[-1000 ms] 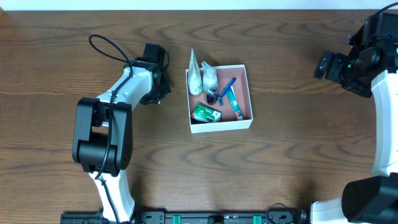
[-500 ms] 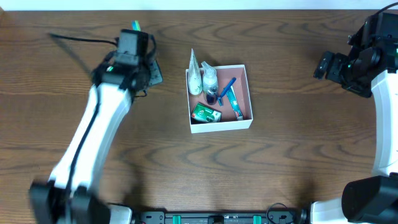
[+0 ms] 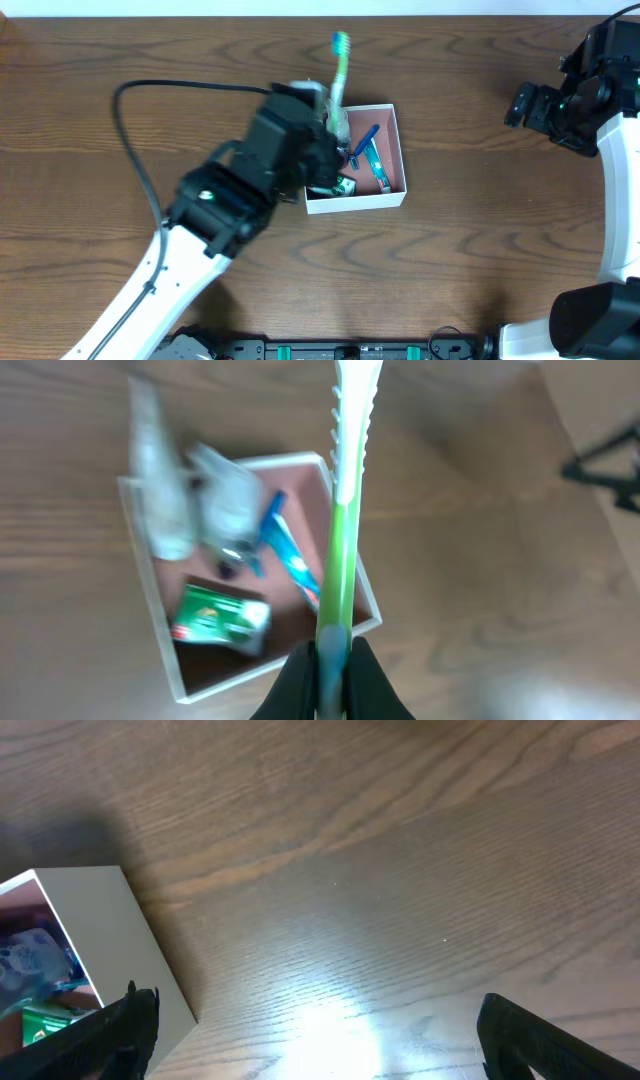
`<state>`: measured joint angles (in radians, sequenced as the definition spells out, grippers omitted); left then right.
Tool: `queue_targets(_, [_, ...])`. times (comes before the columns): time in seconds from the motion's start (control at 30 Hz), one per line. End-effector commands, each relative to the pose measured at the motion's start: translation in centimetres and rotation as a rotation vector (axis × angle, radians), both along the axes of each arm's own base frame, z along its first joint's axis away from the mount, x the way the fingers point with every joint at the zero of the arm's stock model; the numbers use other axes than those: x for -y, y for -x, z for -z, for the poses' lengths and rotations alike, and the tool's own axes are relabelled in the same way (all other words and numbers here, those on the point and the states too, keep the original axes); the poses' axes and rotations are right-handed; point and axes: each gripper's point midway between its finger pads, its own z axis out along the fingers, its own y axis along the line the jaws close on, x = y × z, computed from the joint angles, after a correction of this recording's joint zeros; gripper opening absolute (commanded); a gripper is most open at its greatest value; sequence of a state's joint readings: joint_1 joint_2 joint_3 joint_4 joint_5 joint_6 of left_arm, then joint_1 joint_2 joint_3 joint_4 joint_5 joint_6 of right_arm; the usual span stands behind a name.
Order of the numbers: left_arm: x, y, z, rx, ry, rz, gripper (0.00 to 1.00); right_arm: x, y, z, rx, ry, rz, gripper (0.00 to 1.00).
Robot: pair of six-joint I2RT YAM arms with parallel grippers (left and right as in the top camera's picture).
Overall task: Pack container
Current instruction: 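Lift the green toothbrush and carry it over the box, then lower the toothbrush into the box and open the left gripper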
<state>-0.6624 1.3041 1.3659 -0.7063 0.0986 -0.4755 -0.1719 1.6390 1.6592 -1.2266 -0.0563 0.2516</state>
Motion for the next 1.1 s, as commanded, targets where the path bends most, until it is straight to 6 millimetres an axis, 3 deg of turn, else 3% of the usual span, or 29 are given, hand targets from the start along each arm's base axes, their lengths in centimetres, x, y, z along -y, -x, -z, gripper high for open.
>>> queue_targets(0.0, [1.9, 0.2, 2.1, -0.052, -0.028, -0.021, 0.06, -0.1, -0.1, -0.1, 0.005, 0.001, -0.011, 0.99])
queue_targets(0.27, [6.4, 0.0, 9.1, -0.199, -0.096, -0.014, 0.06, -0.1, -0.1, -0.1, 0.005, 0.001, -0.011, 0.99])
queue_targets(0.63, [7.5, -0.9, 15.6, -0.324, -0.158, -0.080, 0.06, -0.1, -0.1, -0.1, 0.005, 0.001, -0.011, 0.99])
queue_targets(0.77, [7.3, -1.4, 16.7, -0.321, -0.188, -0.099, 0.06, -0.1, -0.1, -0.1, 0.005, 0.001, -0.011, 0.99])
queue_targets(1.0, [7.1, -2.0, 16.8, -0.303, -0.192, -0.117, 0.06, -0.1, -0.1, -0.1, 0.005, 0.001, -0.011, 0.99])
queue_targets(1.07, [7.2, -2.1, 16.7, -0.301, -0.189, -0.117, 0.12, -0.1, -0.1, -0.1, 0.005, 0.001, -0.011, 0.99])
